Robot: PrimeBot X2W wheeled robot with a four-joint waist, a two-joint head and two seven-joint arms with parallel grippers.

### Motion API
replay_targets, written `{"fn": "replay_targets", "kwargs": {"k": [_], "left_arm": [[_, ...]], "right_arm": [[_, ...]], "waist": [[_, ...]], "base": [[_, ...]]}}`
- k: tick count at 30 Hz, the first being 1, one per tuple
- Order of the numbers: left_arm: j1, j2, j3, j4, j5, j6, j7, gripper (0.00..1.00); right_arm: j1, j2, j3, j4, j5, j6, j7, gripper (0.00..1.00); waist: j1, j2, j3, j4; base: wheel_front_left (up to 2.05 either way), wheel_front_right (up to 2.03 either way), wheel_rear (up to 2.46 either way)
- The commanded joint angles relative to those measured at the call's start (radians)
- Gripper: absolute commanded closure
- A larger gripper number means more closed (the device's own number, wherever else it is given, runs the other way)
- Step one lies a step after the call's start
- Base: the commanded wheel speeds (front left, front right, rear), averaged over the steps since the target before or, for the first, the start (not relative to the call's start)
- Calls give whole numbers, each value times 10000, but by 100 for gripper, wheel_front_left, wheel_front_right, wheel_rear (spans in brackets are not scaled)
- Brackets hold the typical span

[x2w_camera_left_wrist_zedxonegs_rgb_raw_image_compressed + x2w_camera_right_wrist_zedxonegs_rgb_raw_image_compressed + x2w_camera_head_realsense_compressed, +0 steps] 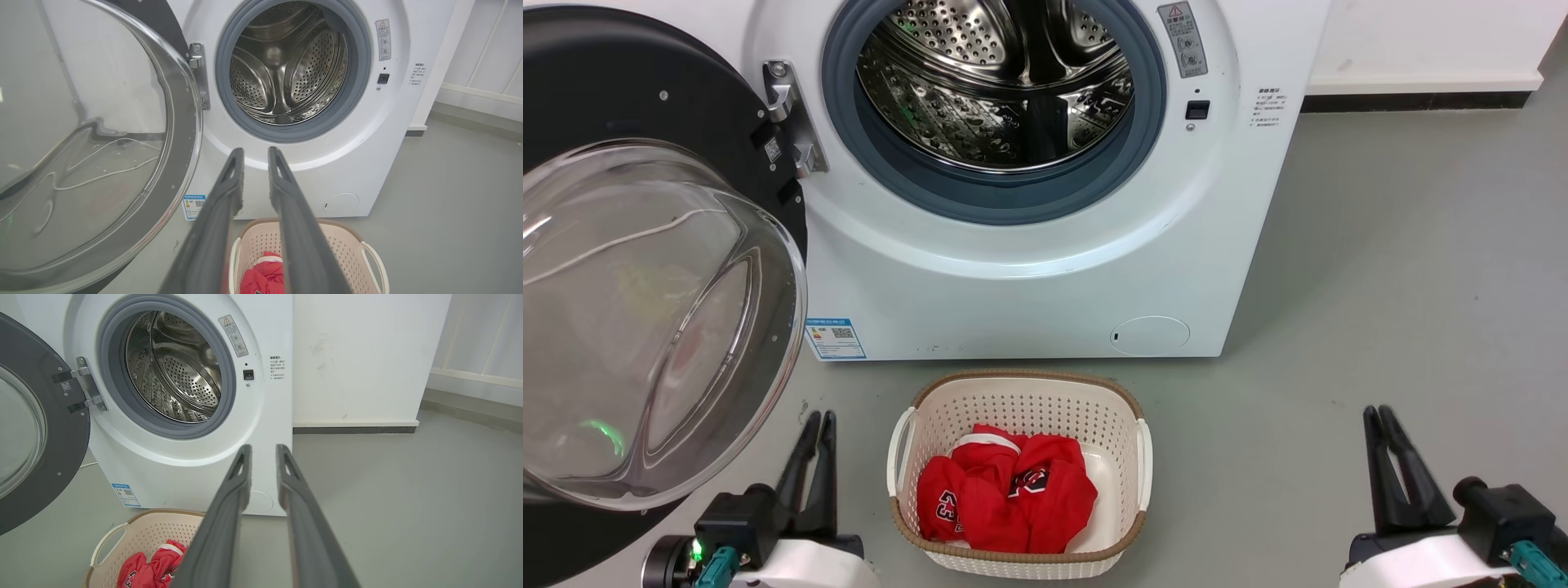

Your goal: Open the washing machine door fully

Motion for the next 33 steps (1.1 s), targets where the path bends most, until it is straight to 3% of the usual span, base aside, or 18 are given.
{"fn": "replay_targets", "kwargs": {"k": [1, 33], "left_arm": [[-74, 0, 57, 60, -202, 1, 82, 100], [-546, -14, 234, 484, -6084, -27, 1480, 100]], "right_arm": [[5, 0, 21, -24, 215, 0, 17, 100], [-668, -252, -5, 542, 6302, -1, 1215, 100]], "waist": [[0, -1, -1, 0], [0, -1, -28, -4]], "base": [[0, 0, 0], [0, 0, 0]]}}
